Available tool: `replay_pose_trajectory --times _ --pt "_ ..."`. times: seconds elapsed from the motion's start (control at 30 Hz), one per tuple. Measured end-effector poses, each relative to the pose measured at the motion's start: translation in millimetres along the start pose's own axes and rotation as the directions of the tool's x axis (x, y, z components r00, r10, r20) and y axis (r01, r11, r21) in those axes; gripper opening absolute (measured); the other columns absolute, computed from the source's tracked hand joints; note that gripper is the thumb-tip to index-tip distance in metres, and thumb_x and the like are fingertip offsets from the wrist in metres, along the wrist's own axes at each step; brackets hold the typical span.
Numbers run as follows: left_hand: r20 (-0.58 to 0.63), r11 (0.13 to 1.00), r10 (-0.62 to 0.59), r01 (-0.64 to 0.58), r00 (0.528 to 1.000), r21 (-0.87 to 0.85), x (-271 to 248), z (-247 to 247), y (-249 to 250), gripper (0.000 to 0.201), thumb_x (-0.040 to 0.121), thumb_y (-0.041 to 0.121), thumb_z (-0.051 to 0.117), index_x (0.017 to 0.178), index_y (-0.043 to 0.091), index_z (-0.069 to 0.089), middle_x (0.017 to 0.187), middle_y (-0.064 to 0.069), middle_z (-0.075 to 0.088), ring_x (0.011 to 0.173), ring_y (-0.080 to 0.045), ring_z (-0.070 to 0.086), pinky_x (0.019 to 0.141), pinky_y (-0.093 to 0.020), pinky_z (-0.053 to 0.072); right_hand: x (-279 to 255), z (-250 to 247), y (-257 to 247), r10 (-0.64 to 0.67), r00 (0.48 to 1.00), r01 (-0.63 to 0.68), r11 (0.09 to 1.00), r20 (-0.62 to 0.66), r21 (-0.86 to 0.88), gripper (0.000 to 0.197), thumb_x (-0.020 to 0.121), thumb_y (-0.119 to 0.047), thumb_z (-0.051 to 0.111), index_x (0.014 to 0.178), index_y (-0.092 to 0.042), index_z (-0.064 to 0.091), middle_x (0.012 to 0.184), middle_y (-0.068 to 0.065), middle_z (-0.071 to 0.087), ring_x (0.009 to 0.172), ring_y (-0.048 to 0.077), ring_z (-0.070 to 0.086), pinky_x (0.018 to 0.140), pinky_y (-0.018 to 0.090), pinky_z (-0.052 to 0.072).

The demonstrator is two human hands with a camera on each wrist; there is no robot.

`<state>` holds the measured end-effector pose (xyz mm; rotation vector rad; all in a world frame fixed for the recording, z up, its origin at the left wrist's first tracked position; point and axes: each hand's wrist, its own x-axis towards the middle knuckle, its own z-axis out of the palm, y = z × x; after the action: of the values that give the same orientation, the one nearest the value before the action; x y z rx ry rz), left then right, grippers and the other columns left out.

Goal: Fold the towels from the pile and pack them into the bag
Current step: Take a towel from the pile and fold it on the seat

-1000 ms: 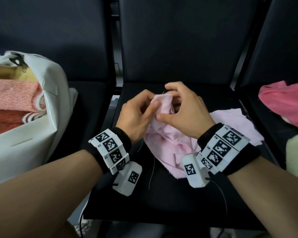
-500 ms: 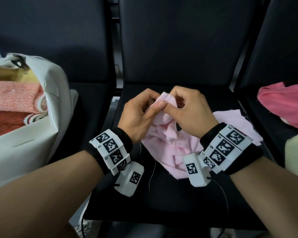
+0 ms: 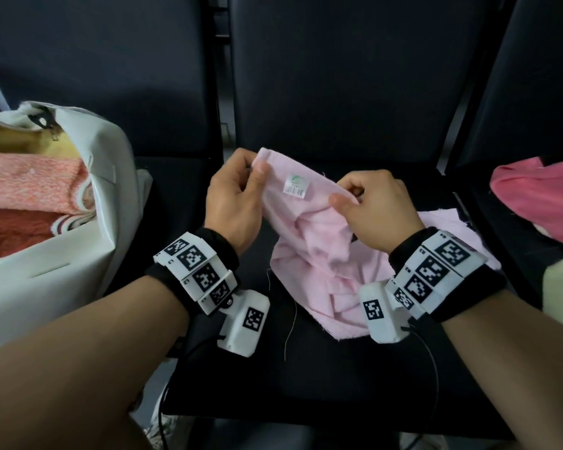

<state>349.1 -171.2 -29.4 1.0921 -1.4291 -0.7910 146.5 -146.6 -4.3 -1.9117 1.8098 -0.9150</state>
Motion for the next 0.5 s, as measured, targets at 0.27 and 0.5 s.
replay_pose_trajectory --times 0.27,0.5 --pt "0.244 0.997 -0.032 0.047 0.969 -0.055 -15.5 12.7 8.1 0.026 0.079 0.025 0.07 0.098 0.023 0.052 0.108 0.0 0.07 0.088 -0.016 0.067 0.081 -0.036 0.057 -3.6 4.0 -10.3 -0.029 0.999 0.033 0.995 -0.046 0.096 0.019 0.095 -0.014 0.054 0.087 -0.022 0.07 0.08 -0.008 0.07 0.077 0.009 0.066 0.065 0.024 0.052" --pt "0.439 0.99 -0.064 0.003 0.896 0.138 -19.0 15.4 2.1 0.042 0.082 0.05 0.072 0.116 0.028 0.062 0.098 0.004 0.074 0.091 -0.02 0.072 0.084 -0.053 0.059 -9.3 8.5 -10.9 -0.057 0.998 0.058 0.997 -0.025 0.044 0.018 0.085 -0.032 0.074 0.072 -0.021 0.069 0.064 -0.005 0.066 0.062 0.008 0.063 0.054 0.023 0.049"
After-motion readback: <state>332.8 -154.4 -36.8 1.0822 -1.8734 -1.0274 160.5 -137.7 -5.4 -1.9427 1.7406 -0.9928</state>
